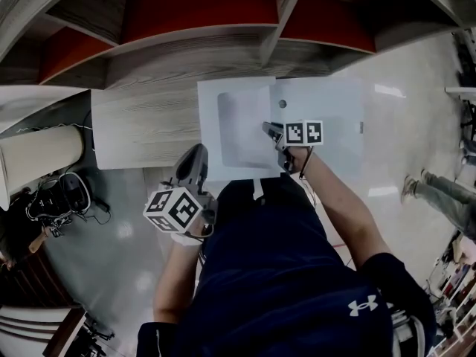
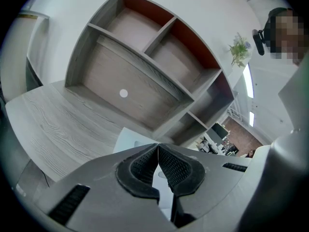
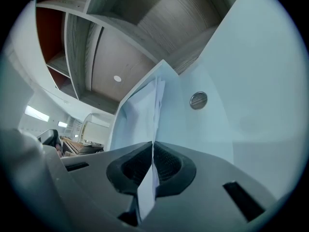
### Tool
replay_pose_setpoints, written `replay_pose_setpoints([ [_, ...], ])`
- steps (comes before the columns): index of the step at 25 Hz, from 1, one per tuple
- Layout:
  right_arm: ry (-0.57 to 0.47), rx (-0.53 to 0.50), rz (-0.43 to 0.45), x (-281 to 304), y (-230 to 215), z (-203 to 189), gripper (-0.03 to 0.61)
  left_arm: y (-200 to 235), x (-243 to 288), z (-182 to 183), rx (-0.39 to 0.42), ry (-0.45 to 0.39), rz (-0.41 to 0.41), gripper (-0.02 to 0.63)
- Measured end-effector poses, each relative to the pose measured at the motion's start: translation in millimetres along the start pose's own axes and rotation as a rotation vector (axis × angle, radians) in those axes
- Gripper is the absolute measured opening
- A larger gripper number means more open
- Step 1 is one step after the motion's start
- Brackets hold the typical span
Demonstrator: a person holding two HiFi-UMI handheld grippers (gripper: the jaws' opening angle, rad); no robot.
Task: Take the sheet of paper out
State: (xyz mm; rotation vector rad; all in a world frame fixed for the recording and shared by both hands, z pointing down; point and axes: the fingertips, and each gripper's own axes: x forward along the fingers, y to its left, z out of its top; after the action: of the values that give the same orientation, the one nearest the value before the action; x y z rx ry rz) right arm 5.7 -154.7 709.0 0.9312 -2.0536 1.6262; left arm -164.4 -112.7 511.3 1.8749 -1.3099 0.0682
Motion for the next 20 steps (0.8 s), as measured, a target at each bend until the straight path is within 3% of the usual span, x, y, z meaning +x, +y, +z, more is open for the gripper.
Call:
replay_pose_setpoints([
  [12,-0.016,0.031,-0.033,-30.0,-23.9,1.2,0.017,-15.4,3.2,-8.1,0.025,0.027,-0.024,0.015],
  [20,-0.061,0.043,-0.056,-62.8,-35.6,5.2,0.017,-36.7,0.7,-1.1,0.057,-0.003,-0.055,0.015],
])
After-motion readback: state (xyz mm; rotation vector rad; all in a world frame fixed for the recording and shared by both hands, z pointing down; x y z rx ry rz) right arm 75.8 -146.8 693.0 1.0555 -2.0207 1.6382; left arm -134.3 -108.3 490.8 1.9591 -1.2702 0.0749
